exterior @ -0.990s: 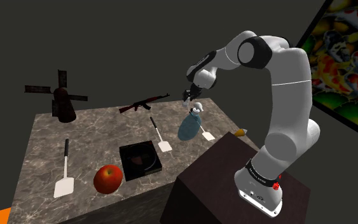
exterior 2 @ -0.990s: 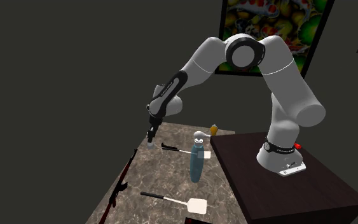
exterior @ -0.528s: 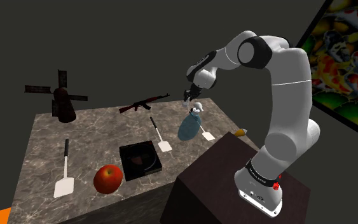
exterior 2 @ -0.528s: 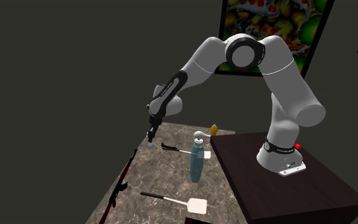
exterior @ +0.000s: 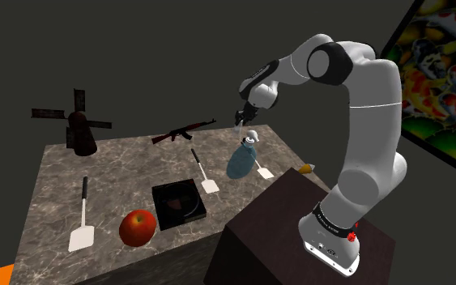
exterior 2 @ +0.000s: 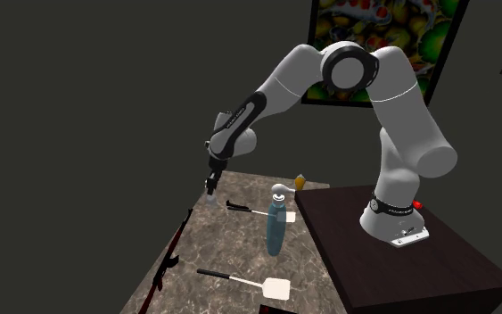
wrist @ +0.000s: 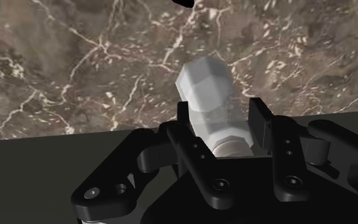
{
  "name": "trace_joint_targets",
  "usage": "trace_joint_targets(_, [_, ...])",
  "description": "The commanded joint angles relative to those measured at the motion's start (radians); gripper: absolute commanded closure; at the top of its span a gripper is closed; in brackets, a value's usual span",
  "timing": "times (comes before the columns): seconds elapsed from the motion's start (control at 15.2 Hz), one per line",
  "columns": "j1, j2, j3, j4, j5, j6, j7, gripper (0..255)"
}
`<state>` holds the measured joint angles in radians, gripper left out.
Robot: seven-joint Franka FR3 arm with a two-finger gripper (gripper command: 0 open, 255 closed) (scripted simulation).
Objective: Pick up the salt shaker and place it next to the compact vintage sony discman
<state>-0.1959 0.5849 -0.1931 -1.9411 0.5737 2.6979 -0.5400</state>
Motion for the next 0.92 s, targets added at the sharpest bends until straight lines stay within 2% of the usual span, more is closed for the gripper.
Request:
trace_joint_targets(0.0, [0.008,-0.021,-0.012,-0.004,-0.013,-0.017,0.013,255])
trace_joint_targets(0.86, [0.056,-0.150,-0.079,-0.015,-0.102,-0.131,0.096,255])
